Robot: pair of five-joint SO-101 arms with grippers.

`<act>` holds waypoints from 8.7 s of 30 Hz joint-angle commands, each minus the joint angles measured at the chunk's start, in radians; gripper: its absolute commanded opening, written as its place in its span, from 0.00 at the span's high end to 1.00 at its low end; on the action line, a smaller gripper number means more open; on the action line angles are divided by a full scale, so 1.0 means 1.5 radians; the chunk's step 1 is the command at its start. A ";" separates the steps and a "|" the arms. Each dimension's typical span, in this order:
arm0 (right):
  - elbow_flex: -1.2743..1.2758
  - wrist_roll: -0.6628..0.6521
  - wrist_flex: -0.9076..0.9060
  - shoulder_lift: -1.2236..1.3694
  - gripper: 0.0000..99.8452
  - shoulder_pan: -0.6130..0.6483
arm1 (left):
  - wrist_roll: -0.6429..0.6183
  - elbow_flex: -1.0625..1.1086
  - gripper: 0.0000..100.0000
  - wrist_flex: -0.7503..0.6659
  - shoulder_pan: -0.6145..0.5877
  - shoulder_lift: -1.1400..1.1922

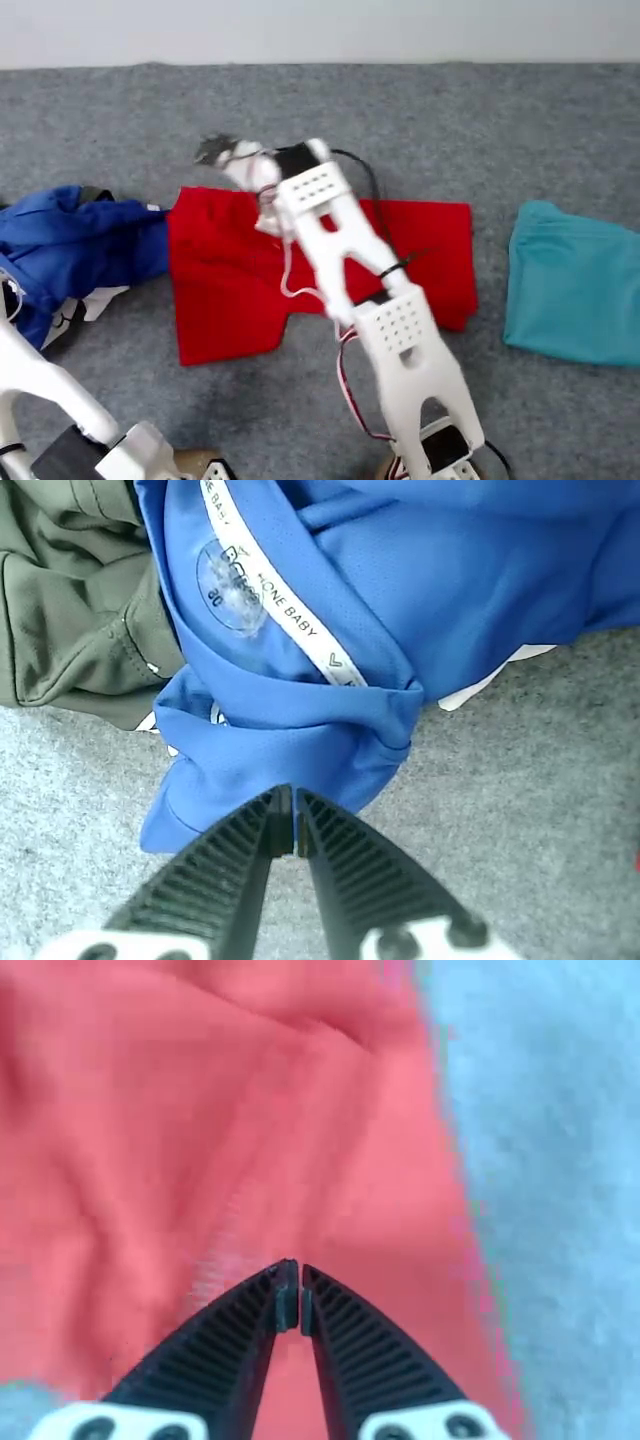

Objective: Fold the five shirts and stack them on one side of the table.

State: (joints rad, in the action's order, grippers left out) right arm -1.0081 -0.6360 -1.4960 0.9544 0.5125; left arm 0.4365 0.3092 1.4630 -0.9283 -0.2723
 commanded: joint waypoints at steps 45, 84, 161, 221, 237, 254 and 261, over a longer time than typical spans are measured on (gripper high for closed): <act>-0.238 0.027 -0.149 0.059 0.97 0.051 | -0.004 -0.005 0.99 -0.012 0.003 -0.031; -0.322 0.031 -0.121 0.106 0.95 0.169 | -0.004 -0.005 0.99 -0.015 0.003 -0.026; -0.289 0.045 -0.016 0.067 0.97 0.262 | -0.006 -0.005 0.99 -0.015 0.054 -0.026; 0.130 0.113 -0.183 -0.199 0.99 0.077 | -0.004 0.018 0.99 -0.044 0.056 -0.026; 0.229 0.132 -0.200 -0.243 0.90 0.276 | 0.043 0.014 0.99 -0.044 -0.038 -0.031; 0.256 0.130 -0.088 -0.078 0.81 0.396 | 0.073 0.014 0.99 -0.044 -0.103 -0.031; 0.256 0.126 -0.084 -0.054 0.98 0.376 | 0.073 0.014 0.99 -0.041 -0.103 -0.031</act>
State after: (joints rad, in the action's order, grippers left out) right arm -0.6337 -0.4427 -1.6310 0.8577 1.0879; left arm 0.5347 0.3414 1.4154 -1.0787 -0.2723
